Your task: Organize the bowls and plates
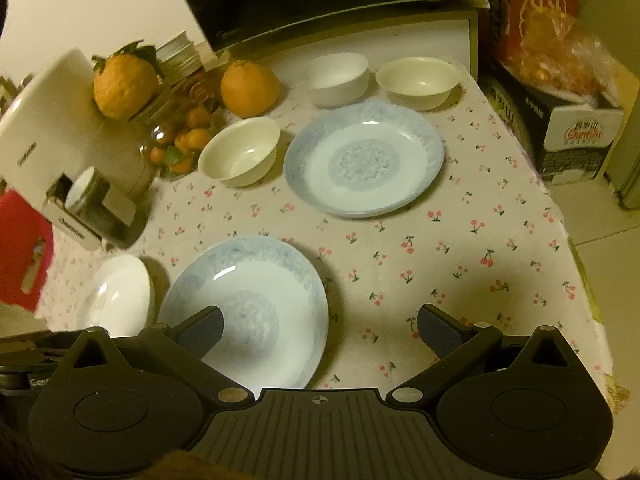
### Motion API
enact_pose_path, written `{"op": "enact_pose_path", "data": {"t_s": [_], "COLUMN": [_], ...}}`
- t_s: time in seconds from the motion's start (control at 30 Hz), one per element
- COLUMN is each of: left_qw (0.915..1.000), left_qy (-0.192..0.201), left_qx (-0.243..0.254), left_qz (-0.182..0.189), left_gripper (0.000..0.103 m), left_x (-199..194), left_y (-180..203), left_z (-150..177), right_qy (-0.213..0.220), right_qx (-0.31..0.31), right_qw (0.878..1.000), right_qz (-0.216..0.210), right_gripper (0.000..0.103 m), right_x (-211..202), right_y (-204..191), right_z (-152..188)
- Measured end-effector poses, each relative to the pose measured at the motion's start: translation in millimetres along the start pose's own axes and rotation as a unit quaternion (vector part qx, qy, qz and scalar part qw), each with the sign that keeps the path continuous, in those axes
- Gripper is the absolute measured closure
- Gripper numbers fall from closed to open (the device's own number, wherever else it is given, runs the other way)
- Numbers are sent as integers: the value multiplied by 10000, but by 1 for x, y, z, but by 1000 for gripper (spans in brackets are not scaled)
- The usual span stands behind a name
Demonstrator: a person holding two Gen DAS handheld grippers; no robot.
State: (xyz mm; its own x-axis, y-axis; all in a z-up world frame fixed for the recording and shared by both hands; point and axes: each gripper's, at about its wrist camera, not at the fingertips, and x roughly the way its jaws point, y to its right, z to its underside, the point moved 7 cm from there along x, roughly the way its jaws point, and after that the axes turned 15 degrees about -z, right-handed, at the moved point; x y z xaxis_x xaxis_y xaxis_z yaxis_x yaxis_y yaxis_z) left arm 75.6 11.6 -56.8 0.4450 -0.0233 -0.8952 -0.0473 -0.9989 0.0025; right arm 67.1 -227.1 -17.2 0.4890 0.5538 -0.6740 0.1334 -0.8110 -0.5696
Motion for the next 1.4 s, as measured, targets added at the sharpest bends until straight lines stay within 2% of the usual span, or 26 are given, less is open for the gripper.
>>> {"op": "enact_pose_path", "data": {"t_s": [0.2,0.3,0.37,0.57,0.63,0.77,0.93,1.07,1.23,1.4], "left_qw": [9992,9984,9980,9968,9963,9958,9948,9930,9928,9941], "left_qy": [120,139,203,431,442,366,265,260,188,223], "left_qx": [-72,-3,91,569,694,832,980,1150,1163,1043], "left_qz": [385,552,587,360,239,61,11,-88,-223,-205], "left_gripper": [12,21,29,50,56,62,73,82,90,92], "left_x": [6,13,17,26,31,42,50,54,60,59], "left_y": [-3,-2,-1,4,5,3,5,9,7,6], "left_z": [-14,-19,-23,-30,-31,-30,-26,-24,-22,-20], "right_qy": [-3,-204,-179,-193,-220,-286,-388,-425,-524,-471], "right_qx": [799,1307,1475,1688,1706,1758,1840,1814,1808,1620], "right_qw": [9953,9885,9856,9820,9817,9816,9799,9801,9791,9833], "right_qz": [-538,-729,-810,-824,-818,-695,-660,-686,-766,-686], "right_gripper": [0,1,4,22,33,47,66,74,90,90], "right_x": [13,23,25,32,36,43,50,55,64,63], "right_y": [22,32,37,42,44,47,49,47,46,43], "right_z": [6,12,13,15,15,20,26,28,32,31]}}
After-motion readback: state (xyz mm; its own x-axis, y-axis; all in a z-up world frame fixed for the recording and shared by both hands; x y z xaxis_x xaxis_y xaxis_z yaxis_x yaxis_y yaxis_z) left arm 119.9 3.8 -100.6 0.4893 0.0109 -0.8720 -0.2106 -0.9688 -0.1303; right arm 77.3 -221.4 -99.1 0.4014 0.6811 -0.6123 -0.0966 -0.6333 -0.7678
